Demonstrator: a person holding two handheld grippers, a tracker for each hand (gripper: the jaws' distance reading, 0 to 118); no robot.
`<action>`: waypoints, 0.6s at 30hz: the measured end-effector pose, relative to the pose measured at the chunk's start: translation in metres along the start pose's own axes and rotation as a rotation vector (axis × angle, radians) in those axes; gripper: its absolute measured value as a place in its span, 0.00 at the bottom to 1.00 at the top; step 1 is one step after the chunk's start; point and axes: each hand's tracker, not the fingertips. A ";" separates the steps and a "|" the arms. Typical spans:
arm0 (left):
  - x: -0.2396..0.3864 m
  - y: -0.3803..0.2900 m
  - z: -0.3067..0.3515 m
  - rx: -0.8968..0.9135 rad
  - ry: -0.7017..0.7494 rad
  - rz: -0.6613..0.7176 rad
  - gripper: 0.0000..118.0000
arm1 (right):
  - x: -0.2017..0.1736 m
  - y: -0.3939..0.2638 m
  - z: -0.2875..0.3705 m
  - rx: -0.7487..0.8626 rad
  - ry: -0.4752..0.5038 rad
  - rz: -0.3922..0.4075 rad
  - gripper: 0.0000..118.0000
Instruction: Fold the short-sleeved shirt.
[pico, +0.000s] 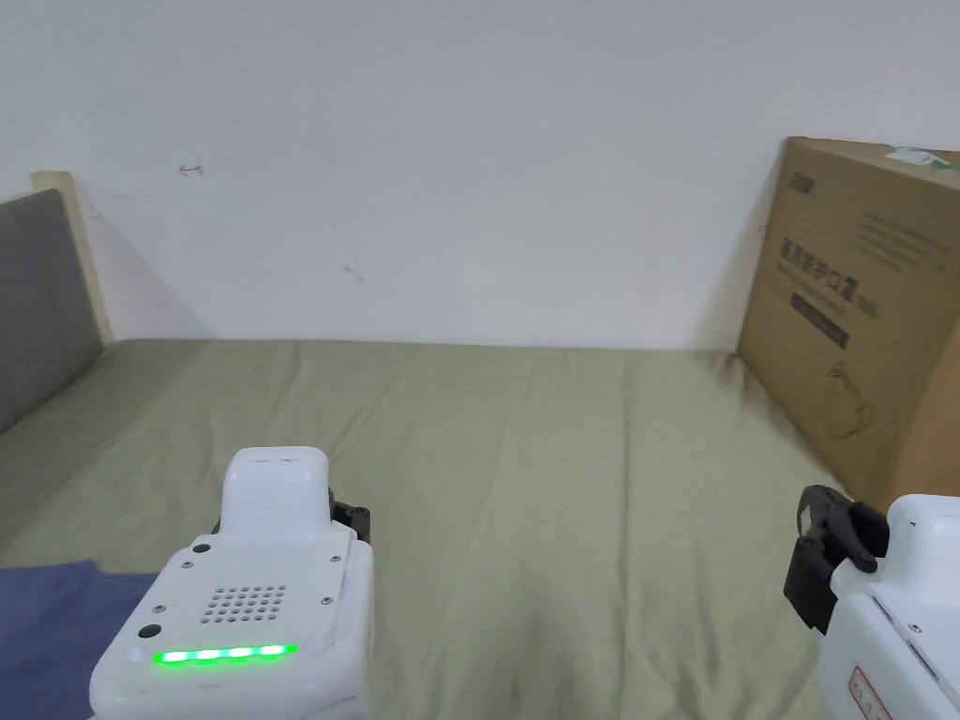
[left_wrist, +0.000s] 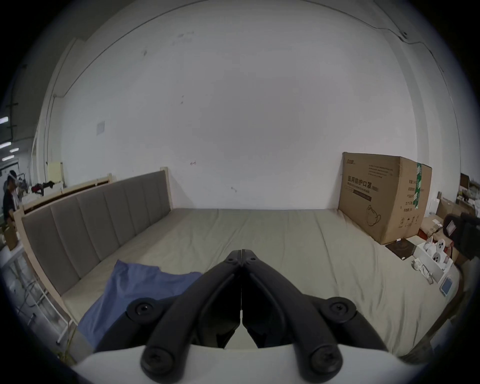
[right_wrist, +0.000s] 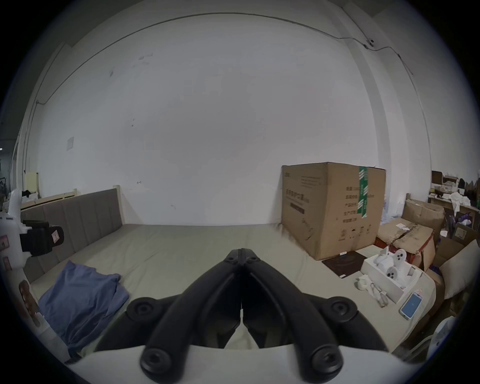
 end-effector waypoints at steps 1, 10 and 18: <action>-0.015 -0.001 0.002 -0.007 0.018 0.011 0.00 | -0.011 -0.002 -0.004 -0.017 0.029 0.001 0.00; -0.191 -0.028 0.055 -0.073 0.503 0.098 0.00 | -0.152 -0.007 -0.030 -0.163 0.521 -0.080 0.00; -0.228 -0.017 0.032 -0.149 0.435 0.148 0.00 | -0.159 -0.011 -0.040 -0.219 0.503 -0.052 0.00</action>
